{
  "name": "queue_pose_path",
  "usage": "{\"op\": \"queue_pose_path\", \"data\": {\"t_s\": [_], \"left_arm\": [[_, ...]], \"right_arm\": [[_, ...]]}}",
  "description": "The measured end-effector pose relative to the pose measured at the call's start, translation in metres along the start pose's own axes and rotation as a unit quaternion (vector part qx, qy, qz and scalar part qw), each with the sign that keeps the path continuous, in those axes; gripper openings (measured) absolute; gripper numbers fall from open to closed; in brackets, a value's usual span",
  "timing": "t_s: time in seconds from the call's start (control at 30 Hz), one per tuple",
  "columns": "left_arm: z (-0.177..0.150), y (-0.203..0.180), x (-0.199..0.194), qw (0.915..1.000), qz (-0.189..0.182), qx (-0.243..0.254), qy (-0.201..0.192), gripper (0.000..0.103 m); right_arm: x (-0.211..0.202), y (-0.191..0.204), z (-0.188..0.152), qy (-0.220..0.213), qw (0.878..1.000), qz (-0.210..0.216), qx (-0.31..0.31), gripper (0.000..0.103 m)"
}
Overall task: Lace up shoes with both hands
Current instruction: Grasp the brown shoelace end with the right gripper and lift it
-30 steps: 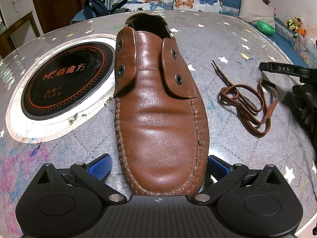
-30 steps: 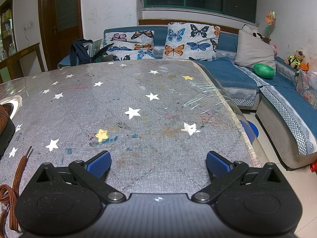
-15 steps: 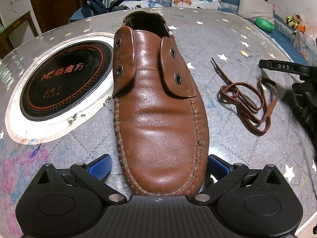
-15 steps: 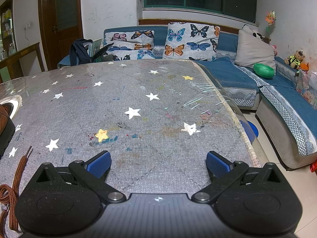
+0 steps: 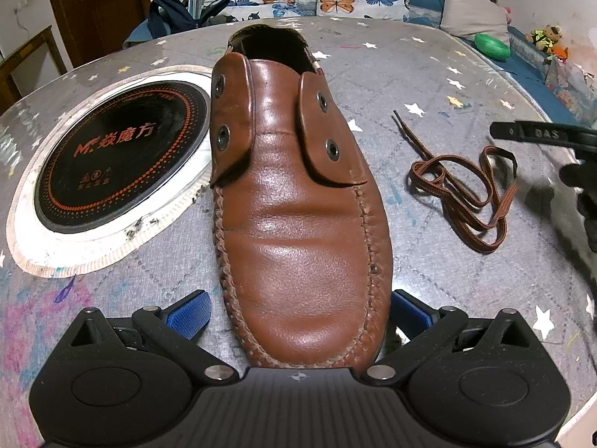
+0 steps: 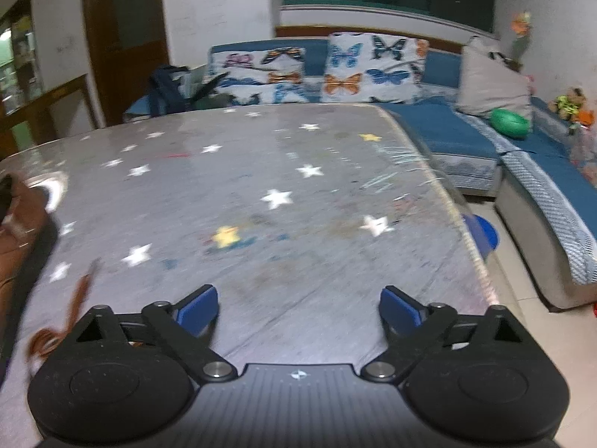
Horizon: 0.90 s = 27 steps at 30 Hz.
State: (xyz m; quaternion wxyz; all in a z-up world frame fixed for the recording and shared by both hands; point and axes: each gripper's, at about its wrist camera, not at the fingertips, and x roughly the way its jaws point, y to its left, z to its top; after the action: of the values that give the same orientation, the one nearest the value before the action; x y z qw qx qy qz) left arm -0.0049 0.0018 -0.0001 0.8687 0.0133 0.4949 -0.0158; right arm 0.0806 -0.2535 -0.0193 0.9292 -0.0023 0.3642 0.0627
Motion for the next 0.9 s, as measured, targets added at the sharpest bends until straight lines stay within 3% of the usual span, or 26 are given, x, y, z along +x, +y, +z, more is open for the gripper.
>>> {"op": "queue_pose_path", "data": {"t_s": [0.17, 0.27, 0.43, 0.57, 0.6, 0.73, 0.9], "left_arm": [[0.001, 0.004, -0.001, 0.9999, -0.01, -0.01, -0.002, 0.103], [0.002, 0.007, -0.003, 0.9996, -0.016, -0.022, 0.0, 0.103], [0.003, 0.012, -0.006, 0.9991, -0.025, -0.033, 0.006, 0.103], [0.003, 0.011, -0.013, 0.9993, -0.025, -0.028, -0.007, 0.103], [0.004, 0.01, -0.015, 0.9993, -0.025, -0.026, -0.01, 0.103], [0.005, 0.013, -0.018, 0.9992, -0.021, -0.03, -0.016, 0.103], [0.004, 0.015, -0.02, 0.9989, -0.023, -0.036, -0.017, 0.103]], "right_arm": [[-0.032, 0.02, -0.003, -0.01, 0.998, 0.052, -0.032, 0.085], [-0.04, 0.034, -0.005, 0.006, 0.994, 0.101, -0.048, 0.076], [-0.047, 0.06, -0.013, 0.03, 0.983, 0.163, -0.074, 0.046], [-0.044, 0.071, -0.018, 0.044, 0.979, 0.183, -0.083, 0.028], [-0.044, 0.072, -0.019, 0.044, 0.978, 0.184, -0.086, 0.017], [-0.048, 0.069, -0.018, 0.032, 0.981, 0.171, -0.09, 0.003], [-0.068, 0.059, -0.01, -0.015, 0.984, 0.153, -0.089, 0.003]]}}
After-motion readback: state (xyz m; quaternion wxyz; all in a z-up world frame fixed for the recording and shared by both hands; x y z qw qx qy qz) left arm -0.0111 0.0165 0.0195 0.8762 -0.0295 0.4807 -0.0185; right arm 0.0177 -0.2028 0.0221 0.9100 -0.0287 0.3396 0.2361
